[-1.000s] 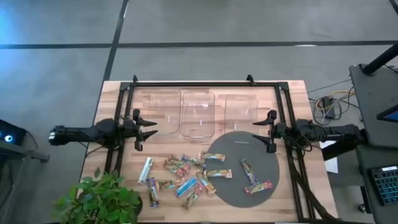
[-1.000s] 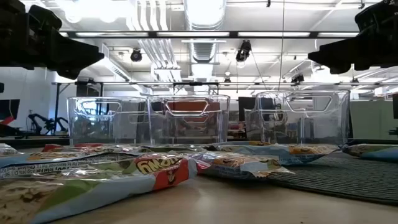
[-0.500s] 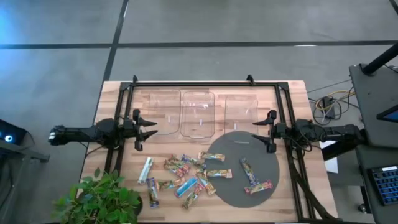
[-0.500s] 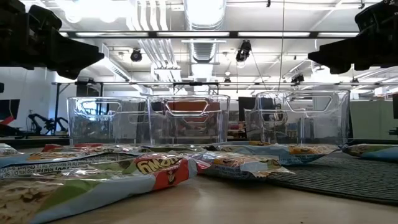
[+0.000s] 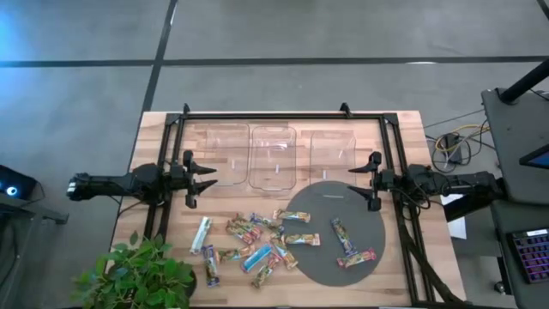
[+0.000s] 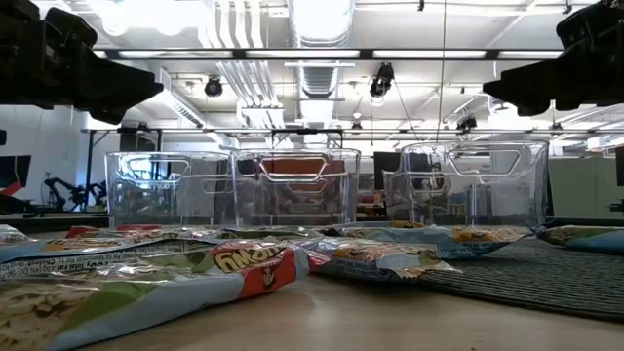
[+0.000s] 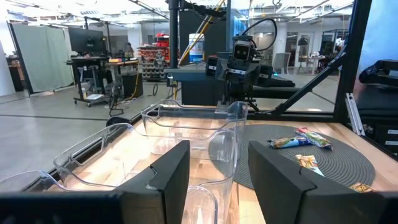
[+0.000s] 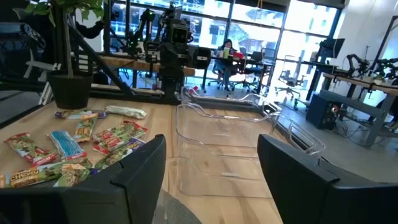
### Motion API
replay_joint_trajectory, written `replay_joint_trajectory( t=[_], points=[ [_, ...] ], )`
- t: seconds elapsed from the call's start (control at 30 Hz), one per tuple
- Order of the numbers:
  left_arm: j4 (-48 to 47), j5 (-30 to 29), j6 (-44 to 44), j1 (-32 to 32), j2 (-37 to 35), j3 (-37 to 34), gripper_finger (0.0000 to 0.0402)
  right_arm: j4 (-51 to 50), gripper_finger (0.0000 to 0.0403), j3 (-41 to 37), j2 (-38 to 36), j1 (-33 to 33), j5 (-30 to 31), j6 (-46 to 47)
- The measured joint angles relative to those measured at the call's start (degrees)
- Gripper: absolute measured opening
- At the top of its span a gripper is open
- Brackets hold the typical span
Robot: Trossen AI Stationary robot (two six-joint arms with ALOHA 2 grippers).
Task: Pick and place Granola Bars by type
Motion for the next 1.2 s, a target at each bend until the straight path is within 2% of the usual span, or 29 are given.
replay_joint_trajectory(
  t=[1.13,1.2],
  points=[
    [0.0,0.0,0.0,0.0,0.0,0.0,0.0147,0.1,0.0244,0.0,0.0,0.0,0.0,0.0],
    [0.0,0.0,0.0,0.0,0.0,0.0,0.0147,1.8,0.0244,0.0,0.0,0.0,0.0,3.7]
  ],
)
